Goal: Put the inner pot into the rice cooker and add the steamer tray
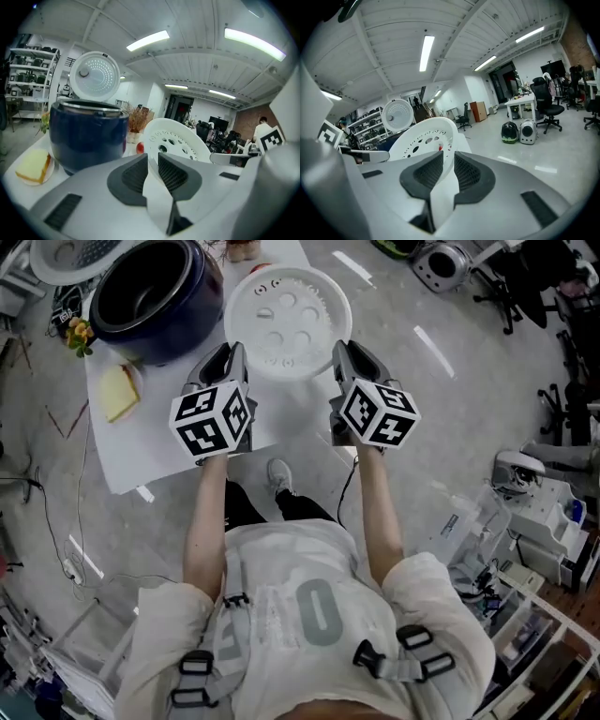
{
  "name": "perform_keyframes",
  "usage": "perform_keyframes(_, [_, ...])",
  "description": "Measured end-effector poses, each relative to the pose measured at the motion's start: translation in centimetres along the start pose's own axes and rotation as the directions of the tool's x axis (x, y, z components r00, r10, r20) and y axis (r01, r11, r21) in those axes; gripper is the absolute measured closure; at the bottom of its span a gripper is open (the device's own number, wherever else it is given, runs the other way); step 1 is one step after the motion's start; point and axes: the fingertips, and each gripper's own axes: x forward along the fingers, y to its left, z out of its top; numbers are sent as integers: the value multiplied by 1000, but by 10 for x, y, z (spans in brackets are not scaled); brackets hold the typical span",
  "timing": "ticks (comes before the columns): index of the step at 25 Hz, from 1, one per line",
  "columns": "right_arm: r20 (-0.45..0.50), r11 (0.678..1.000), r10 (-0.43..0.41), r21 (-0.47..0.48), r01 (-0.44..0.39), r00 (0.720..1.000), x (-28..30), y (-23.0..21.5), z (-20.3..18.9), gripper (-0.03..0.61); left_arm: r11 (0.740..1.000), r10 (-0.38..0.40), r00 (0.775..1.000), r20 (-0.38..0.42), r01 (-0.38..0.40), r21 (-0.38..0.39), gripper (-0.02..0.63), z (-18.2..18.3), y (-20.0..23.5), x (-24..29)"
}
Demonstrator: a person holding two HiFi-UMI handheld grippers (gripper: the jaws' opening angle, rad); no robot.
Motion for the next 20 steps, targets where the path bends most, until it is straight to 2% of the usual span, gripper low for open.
perform_keyframes(4, [65, 998, 56, -41, -53, 996, 8, 30, 42, 497, 999, 15, 996, 87, -18, 34, 534, 49, 9, -13])
perform_keyframes(10, [144, 986, 143, -108, -128, 979, 24, 86, 104, 495, 994, 58, 977, 205, -75, 76, 534, 124, 34, -38])
perform_keyframes(20, [171, 952, 283, -170, -255, 944, 87, 211, 162, 492, 977, 136, 940, 313, -179, 114, 534, 223, 129, -81])
